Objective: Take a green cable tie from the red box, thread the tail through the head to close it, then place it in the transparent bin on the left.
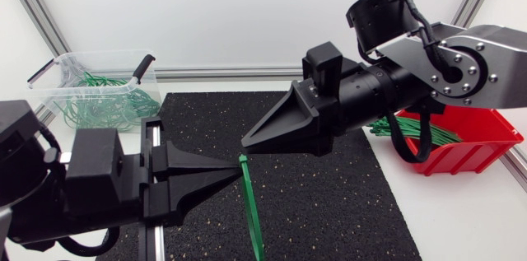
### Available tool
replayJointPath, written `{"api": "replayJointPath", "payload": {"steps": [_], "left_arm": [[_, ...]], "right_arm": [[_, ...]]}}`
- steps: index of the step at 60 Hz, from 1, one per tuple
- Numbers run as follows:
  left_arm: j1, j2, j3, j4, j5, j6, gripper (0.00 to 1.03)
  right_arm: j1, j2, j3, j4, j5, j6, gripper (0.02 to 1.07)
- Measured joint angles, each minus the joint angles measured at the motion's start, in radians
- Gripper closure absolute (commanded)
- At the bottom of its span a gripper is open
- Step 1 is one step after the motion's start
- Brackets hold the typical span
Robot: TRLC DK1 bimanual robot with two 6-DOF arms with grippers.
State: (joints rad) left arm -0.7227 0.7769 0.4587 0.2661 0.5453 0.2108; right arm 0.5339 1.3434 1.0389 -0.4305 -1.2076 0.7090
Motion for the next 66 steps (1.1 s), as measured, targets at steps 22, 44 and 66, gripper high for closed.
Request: {"api": "replayJointPath", "payload": {"steps": [22,44,66], "left_arm": [[0.035,0.003,0.000,0.010,0.001,-0.018,0.99],[0.067,0.038,0.001,0.043,0.007,-0.080,0.99],[0.067,0.038,0.008,0.046,0.008,-0.106,0.99]], "right_arm": [[-0.005,-0.023,0.000,-0.016,0.000,0.000,0.72],[0.039,-0.051,-0.042,-0.050,0.000,-0.015,0.72],[0.054,-0.053,-0.045,-0.060,0.000,-0.026,0.78]]}}
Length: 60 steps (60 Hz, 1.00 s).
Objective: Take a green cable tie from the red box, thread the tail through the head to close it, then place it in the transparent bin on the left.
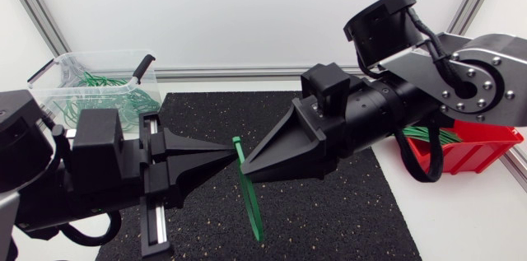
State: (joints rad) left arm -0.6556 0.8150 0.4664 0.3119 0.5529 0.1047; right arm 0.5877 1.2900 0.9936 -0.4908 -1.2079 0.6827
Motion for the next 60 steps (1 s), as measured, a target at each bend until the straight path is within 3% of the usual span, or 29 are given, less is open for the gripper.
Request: {"api": "replayJointPath", "payload": {"steps": [13,21,37,44,60], "left_arm": [[0.000,0.000,0.000,-0.001,0.000,0.000,0.99],[0.000,0.000,0.000,0.000,0.000,0.000,0.99],[-0.013,0.000,0.000,-0.001,0.000,0.000,0.99],[-0.013,0.000,0.000,-0.001,0.000,0.000,0.99],[-0.038,-0.002,0.000,-0.002,-0.005,-0.001,0.99]], "right_arm": [[0.000,-0.012,0.000,0.000,0.000,0.000,0.80],[0.003,-0.015,0.000,0.000,0.000,0.000,0.88],[0.014,-0.015,0.000,0.000,0.005,-0.003,0.89],[0.014,-0.015,0.000,0.001,0.013,-0.004,1.01],[0.014,-0.015,0.000,0.001,0.026,-0.003,1.01]]}}
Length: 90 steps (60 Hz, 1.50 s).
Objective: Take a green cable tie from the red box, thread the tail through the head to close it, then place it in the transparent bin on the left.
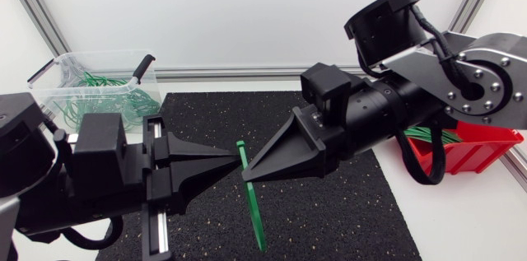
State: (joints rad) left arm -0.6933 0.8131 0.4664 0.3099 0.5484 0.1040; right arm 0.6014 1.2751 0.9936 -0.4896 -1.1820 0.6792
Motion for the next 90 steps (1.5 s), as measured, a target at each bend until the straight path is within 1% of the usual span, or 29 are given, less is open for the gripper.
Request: {"api": "replayJointPath", "payload": {"steps": [9,19,36,50,59,60,63,64,71,74,82,86,90], "left_arm": [[-0.037,-0.005,0.000,-0.003,-0.027,-0.004,0.99],[-0.055,-0.012,0.000,-0.006,-0.045,-0.004,0.99],[-0.105,-0.030,-0.004,-0.015,-0.093,-0.003,0.99],[-0.162,-0.068,-0.015,-0.039,-0.162,-0.003,0.99],[-0.168,-0.074,-0.015,-0.045,-0.169,-0.003,0.99],[-0.168,-0.074,-0.015,-0.044,-0.169,-0.003,0.99],[-0.164,-0.074,-0.015,-0.043,-0.169,-0.003,0.99],[-0.163,-0.073,-0.015,-0.043,-0.169,-0.003,0.99],[-0.144,-0.061,-0.015,-0.028,-0.157,-0.002,0.99],[-0.142,-0.053,-0.015,-0.017,-0.155,-0.002,0.99],[-0.132,-0.034,-0.015,0.004,-0.142,0.001,0.99],[-0.130,-0.027,-0.015,0.005,-0.142,0.002,0.99],[-0.127,-0.026,-0.015,0.006,-0.138,0.002,0.99]], "right_arm": [[0.000,0.000,0.000,-0.001,-0.003,0.000,1.01],[-0.007,0.000,0.000,-0.001,-0.005,0.000,1.01],[-0.030,-0.002,0.000,-0.001,-0.026,0.000,1.01],[-0.034,-0.002,0.000,-0.001,-0.039,0.001,1.01],[-0.034,-0.002,0.000,-0.002,-0.045,0.001,1.01],[-0.034,-0.002,0.000,-0.002,-0.046,0.001,1.01],[-0.034,-0.002,0.000,-0.002,-0.048,0.001,0.90],[-0.034,-0.002,0.000,-0.002,-0.049,0.001,0.88],[-0.036,-0.003,0.000,-0.006,-0.052,0.000,0.76],[-0.040,-0.005,0.000,-0.008,-0.052,0.000,0.74],[-0.048,-0.019,0.000,-0.009,-0.053,0.000,0.74],[-0.054,-0.024,0.000,-0.009,-0.053,0.000,0.70],[-0.062,-0.026,0.000,-0.008,-0.055,0.000,0.69]]}}
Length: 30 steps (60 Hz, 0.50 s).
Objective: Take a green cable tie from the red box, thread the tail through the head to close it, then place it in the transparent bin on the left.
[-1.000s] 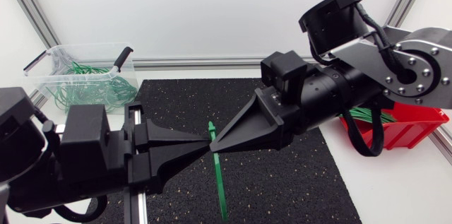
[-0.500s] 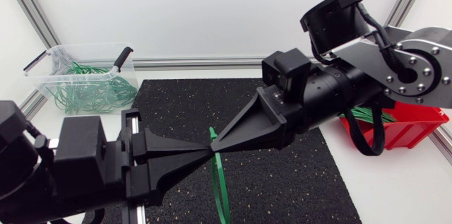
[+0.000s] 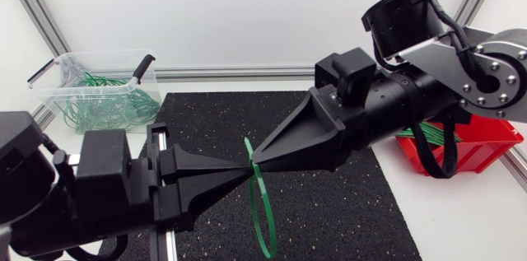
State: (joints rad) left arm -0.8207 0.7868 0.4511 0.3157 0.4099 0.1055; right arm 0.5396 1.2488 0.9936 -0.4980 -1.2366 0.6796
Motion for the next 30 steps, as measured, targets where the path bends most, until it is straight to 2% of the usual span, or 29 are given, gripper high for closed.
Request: {"api": "replayJointPath", "payload": {"steps": [15,30], "left_arm": [[0.002,0.006,0.000,0.009,0.001,0.031,0.99],[0.002,0.013,-0.009,0.018,0.001,0.115,0.99]], "right_arm": [[-0.063,-0.009,0.000,0.000,-0.010,0.000,0.69],[-0.077,0.037,0.010,0.000,-0.017,-0.049,0.70]]}}
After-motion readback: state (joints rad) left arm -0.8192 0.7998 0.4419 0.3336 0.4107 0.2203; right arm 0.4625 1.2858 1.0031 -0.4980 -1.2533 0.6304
